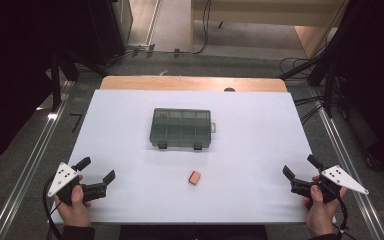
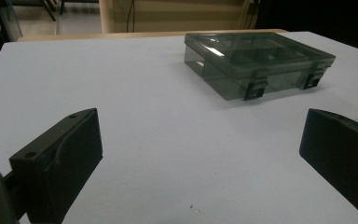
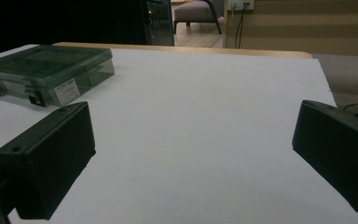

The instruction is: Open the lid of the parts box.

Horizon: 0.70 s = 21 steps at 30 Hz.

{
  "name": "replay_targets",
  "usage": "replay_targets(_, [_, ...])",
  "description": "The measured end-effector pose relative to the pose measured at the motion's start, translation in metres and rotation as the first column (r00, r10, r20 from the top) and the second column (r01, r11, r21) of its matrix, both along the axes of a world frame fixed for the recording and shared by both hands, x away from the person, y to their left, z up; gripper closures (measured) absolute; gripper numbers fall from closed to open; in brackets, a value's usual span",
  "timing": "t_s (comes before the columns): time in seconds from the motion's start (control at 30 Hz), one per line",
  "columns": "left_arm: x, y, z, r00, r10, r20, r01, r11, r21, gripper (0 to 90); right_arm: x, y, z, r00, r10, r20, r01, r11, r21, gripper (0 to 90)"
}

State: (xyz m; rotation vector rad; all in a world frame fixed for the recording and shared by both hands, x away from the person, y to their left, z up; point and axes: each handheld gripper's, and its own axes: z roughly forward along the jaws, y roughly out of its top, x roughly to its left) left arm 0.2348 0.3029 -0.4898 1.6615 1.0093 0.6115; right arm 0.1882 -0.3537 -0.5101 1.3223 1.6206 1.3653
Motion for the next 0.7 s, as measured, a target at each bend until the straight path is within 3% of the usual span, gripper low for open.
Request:
replay_targets(0.17, [0.002,-0.002,0.002,0.9999,-0.011,-0.008,0.011,0.9999,-0.008,0.0,-0.001,0.004,0.003,1.0,0.006,0.001,-0.006,0.9999,-0.01,0.0])
replay_targets(0.37, [0.0,-0.009,0.008,0.9998,-0.021,0.008,0.021,0.9997,0.012,0.0,-0.003,0.01,0.01,0.9993,0.035,0.01,-0.035,0.9994,-0.001,0.0])
replay_targets(0.5, [0.0,-0.022,0.014,0.9992,-0.037,0.014,0.037,0.9993,0.012,0.0,-0.002,0.012,0.012,0.9987,0.051,0.003,-0.051,0.9987,0.003,0.0])
replay_targets(0.57, [-0.001,-0.028,0.019,0.9988,-0.043,0.023,0.042,0.9986,0.031,0.0,-0.002,0.014,0.013,0.9987,0.051,-0.004,-0.051,0.9987,-0.001,0.0])
replay_targets(0.7, [0.0,-0.035,0.025,0.9978,-0.058,0.03,0.058,0.9982,0.015,0.0,-0.002,0.019,0.018,0.9982,0.06,-0.002,-0.06,0.9981,-0.014,0.0])
